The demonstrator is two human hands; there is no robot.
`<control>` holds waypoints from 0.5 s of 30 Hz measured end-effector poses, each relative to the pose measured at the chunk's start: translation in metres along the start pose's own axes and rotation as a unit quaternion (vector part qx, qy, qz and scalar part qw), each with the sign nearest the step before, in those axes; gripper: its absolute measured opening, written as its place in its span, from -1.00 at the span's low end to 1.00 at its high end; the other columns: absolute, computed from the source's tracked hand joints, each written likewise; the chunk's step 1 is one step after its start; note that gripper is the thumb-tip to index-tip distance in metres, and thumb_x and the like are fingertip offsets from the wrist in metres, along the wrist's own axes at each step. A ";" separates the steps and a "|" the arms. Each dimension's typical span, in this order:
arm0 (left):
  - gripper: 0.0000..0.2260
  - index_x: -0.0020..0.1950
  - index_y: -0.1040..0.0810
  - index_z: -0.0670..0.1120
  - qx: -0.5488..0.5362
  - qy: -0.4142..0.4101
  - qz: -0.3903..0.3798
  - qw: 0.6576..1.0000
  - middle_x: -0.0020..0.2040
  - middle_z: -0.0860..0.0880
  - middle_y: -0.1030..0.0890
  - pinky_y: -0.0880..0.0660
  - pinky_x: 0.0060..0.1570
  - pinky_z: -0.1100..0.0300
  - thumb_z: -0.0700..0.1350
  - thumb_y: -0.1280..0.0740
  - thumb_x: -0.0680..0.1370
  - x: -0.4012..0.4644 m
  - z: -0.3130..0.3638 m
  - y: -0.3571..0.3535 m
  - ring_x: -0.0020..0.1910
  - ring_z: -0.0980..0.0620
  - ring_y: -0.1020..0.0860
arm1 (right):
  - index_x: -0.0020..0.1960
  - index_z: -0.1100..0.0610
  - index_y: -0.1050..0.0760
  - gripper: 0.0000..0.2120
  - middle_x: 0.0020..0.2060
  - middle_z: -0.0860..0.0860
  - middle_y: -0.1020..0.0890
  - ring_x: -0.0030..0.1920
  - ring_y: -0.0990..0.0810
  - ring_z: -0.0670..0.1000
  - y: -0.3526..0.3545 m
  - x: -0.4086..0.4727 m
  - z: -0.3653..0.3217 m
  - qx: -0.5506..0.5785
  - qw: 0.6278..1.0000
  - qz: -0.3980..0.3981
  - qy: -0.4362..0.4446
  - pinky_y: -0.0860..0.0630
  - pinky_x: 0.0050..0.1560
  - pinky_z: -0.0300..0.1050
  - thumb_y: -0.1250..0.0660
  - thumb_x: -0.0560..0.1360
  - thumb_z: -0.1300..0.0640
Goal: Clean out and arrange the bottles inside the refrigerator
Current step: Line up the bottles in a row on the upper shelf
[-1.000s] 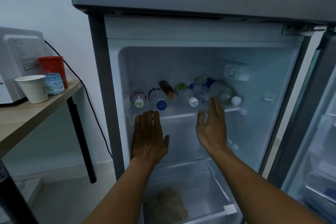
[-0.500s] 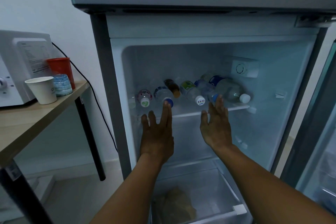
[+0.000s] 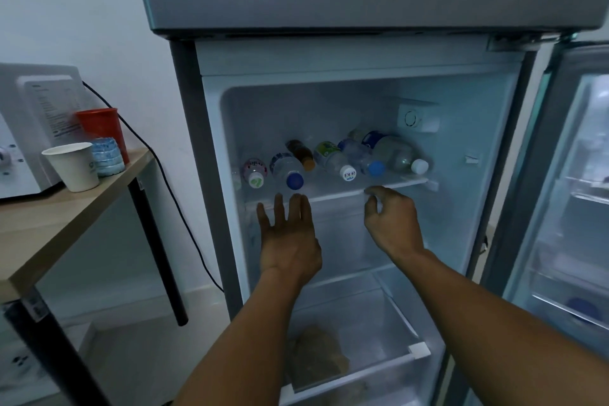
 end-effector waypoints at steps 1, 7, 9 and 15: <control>-0.30 0.56 0.05 -0.17 -0.012 0.001 -0.001 1.000 0.56 -0.11 -0.05 0.06 0.46 -0.29 0.08 -0.19 0.55 -0.002 0.002 0.004 0.55 -0.23 0.04 | 0.10 0.17 -0.65 -0.76 -0.04 0.10 -0.70 -0.07 -0.65 0.09 0.006 -0.001 -0.002 -0.005 1.000 0.002 -0.002 -0.42 -0.06 -0.28 -0.27 0.52 0.27; -0.51 0.41 -0.30 -0.16 -0.066 -0.053 0.028 0.996 0.38 -0.17 -0.37 -0.25 0.42 -0.12 0.04 -0.22 0.54 -0.021 0.042 0.038 0.45 -0.17 -0.26 | 0.00 0.13 -0.66 -0.80 -0.20 0.07 -0.71 -0.20 -0.64 0.07 0.065 -0.020 -0.005 -0.040 0.999 0.019 0.000 -0.51 -0.18 -0.14 -0.27 0.49 0.22; -0.58 0.31 -0.38 -0.13 -0.111 -0.069 0.042 0.991 0.26 -0.15 -0.45 -0.39 0.28 -0.02 0.04 -0.24 0.52 -0.027 0.061 0.055 0.28 -0.12 -0.40 | 0.05 0.12 -0.66 -0.77 -0.17 0.07 -0.71 -0.17 -0.64 0.07 0.089 -0.029 -0.006 -0.049 0.999 0.019 -0.011 -0.47 -0.15 -0.19 -0.26 0.49 0.22; -0.60 0.31 -0.38 -0.13 -0.198 -0.092 0.016 0.976 0.25 -0.13 -0.45 -0.46 0.09 -0.04 0.02 -0.26 0.52 -0.068 0.117 0.093 0.24 -0.15 -0.43 | 0.00 0.12 -0.67 -0.77 -0.18 0.09 -0.72 -0.13 -0.66 0.10 0.164 -0.074 -0.009 -0.092 0.994 0.046 -0.029 -0.51 -0.07 -0.18 -0.27 0.45 0.24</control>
Point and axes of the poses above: each hand's wrist, its own x-axis towards the middle knuckle, its own y-axis out of the back of the hand, z = x × y, the point moved 4 cm from there along x, towards the middle knuckle
